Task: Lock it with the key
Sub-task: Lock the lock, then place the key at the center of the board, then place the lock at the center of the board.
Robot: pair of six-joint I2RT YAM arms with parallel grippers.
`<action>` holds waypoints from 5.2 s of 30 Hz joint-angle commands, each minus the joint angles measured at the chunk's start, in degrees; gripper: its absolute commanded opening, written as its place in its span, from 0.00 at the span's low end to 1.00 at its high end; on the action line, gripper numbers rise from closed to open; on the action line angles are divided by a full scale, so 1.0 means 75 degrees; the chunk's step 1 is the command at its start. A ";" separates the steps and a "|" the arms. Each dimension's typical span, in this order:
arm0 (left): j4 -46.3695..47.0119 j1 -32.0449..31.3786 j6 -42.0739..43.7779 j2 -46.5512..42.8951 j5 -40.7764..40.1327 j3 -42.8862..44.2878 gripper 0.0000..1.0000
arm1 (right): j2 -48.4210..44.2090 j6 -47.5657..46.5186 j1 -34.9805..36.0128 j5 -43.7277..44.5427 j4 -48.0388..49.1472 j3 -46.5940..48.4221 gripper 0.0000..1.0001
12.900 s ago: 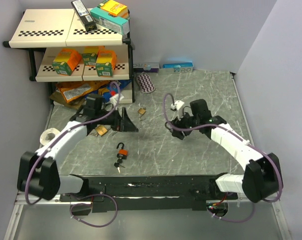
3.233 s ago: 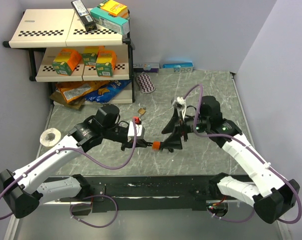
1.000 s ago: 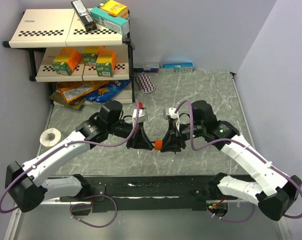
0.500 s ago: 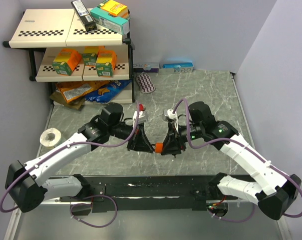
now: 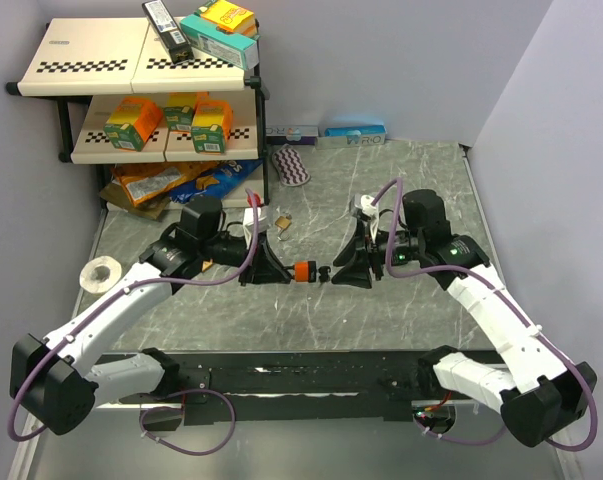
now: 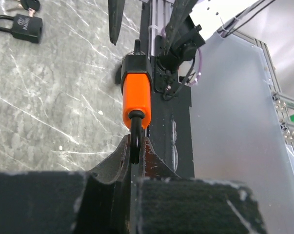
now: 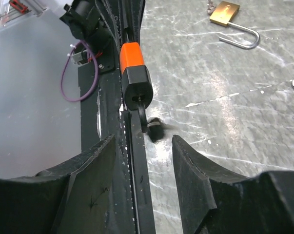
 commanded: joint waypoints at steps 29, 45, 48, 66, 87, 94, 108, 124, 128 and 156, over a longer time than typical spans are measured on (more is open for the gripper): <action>-0.0116 0.0145 0.0536 -0.0138 0.0670 0.0338 0.01 | -0.0018 -0.0932 0.0031 -0.0316 -0.0252 0.0002 0.00; -0.0609 0.1165 0.1430 0.0062 0.0495 0.0268 0.01 | 0.2053 -0.0323 -0.2360 0.1945 0.0155 -0.0373 0.00; -0.0585 0.1165 0.1522 0.0015 0.0378 0.0127 0.01 | 0.2604 -0.0171 -0.2419 0.2344 0.0496 -0.0385 0.00; -0.0949 0.1142 0.2050 -0.0091 0.0248 -0.0213 0.01 | 0.5266 0.0310 -0.2712 0.3551 0.0754 0.0622 0.00; -0.0867 0.0614 0.1582 0.0366 -0.0197 -0.0237 0.01 | 0.5467 -0.0240 -0.2747 0.3635 0.0298 0.1560 0.59; -0.0690 0.0591 -0.0101 0.0939 -0.0244 0.0009 0.01 | 0.3746 -0.0672 -0.2420 0.2417 0.0543 0.1234 0.71; -0.1160 0.0497 -0.2437 0.2487 0.0740 0.0491 0.01 | 0.0497 -0.2934 0.1517 0.3492 0.0978 -0.0445 0.95; -0.0562 0.0368 -0.3270 0.2300 0.0787 0.0197 0.01 | 0.1247 -0.3417 0.3147 0.3961 0.1152 -0.0080 0.85; -0.0387 0.0357 -0.3387 0.2218 0.0822 0.0115 0.01 | 0.1399 -0.3487 0.3217 0.4289 0.1363 -0.0103 0.79; -0.0199 0.2207 -0.3305 0.1481 -0.0441 -0.0119 0.76 | 0.2160 0.0318 0.1228 0.5577 0.1013 0.0247 0.00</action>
